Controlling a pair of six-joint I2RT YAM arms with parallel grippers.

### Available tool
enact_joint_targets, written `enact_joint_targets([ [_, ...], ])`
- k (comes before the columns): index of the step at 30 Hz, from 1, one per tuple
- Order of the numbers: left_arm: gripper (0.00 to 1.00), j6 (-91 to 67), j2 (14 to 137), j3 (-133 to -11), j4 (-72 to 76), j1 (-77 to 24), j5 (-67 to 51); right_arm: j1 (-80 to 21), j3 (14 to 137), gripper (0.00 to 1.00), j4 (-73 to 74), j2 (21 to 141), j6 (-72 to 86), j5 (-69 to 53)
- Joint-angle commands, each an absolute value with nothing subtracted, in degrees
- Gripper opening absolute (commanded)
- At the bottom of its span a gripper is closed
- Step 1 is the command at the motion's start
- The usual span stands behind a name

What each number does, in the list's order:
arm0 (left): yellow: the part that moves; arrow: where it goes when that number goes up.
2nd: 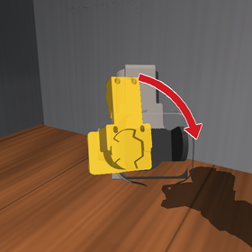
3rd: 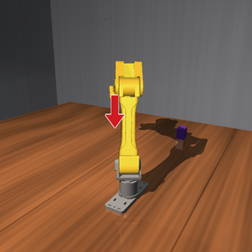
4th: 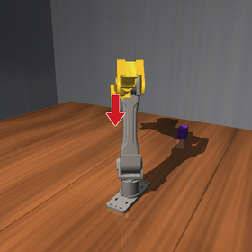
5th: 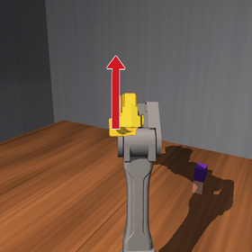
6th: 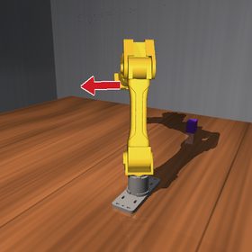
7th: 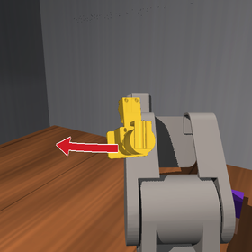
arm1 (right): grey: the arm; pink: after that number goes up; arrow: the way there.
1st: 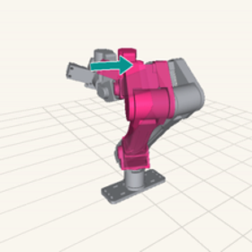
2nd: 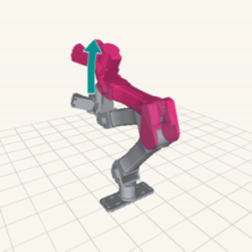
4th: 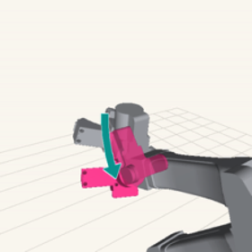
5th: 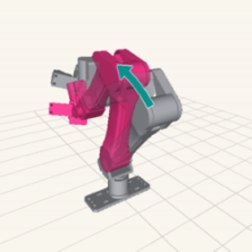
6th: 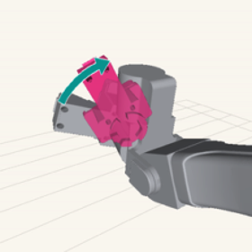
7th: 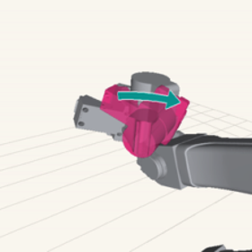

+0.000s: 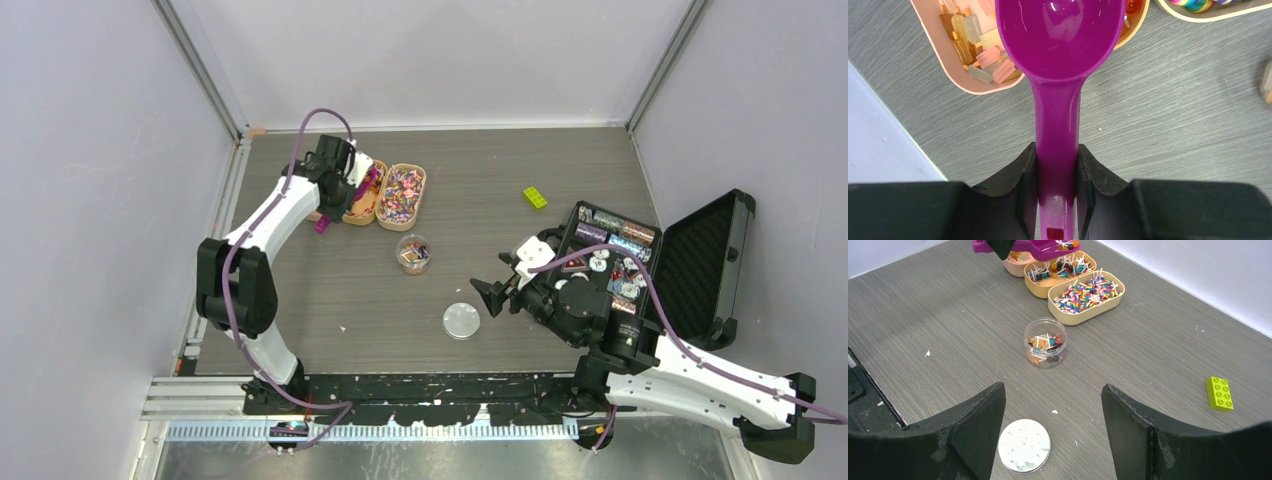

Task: Pack the candies
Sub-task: Scoop the fake candies from the storage box.

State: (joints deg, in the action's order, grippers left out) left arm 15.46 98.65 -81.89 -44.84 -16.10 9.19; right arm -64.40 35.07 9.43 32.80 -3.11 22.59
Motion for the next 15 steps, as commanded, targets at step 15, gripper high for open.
enact_joint_targets([
  [15, 0.0, 18.87, 86.48, -84.0, -57.38, -17.97, -3.05, -64.82, 36.29, 0.75, 9.62, 29.0, -2.77, 23.33],
])
